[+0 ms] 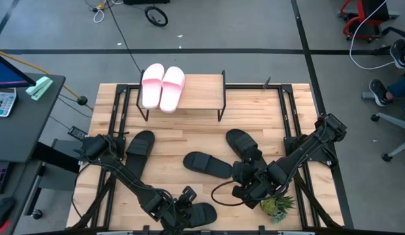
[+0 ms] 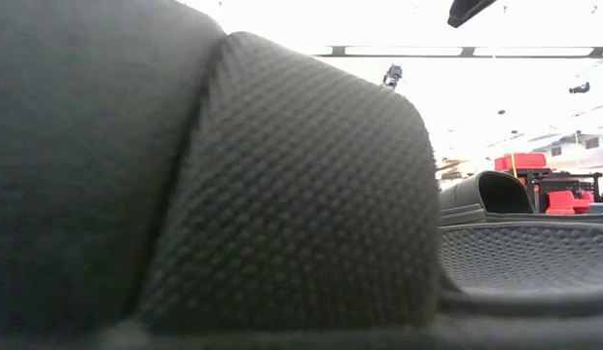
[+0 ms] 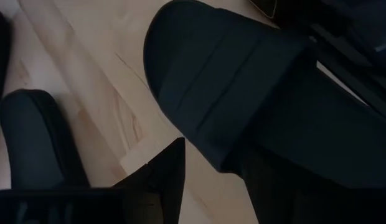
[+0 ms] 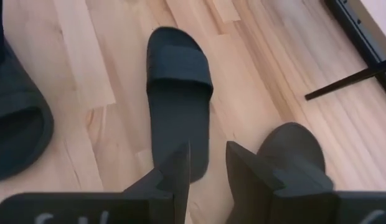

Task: Pick and place slides into the shelf
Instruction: Put the black slide on the shelf

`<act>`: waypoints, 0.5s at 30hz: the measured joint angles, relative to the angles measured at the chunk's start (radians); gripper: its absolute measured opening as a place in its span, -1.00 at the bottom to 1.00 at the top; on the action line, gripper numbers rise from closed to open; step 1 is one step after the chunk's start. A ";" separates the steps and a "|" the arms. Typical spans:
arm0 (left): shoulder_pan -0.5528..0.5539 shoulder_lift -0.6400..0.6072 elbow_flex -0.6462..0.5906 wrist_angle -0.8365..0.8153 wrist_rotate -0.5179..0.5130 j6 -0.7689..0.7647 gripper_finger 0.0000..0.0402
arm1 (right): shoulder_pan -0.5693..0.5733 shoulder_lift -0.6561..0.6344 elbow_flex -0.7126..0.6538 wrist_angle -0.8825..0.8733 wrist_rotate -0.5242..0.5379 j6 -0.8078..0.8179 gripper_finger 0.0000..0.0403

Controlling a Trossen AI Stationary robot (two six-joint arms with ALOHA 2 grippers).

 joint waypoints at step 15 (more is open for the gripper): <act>0.012 0.084 0.000 0.010 -0.101 -0.008 -0.35 | 0.028 0.000 0.000 0.061 0.053 0.271 -0.46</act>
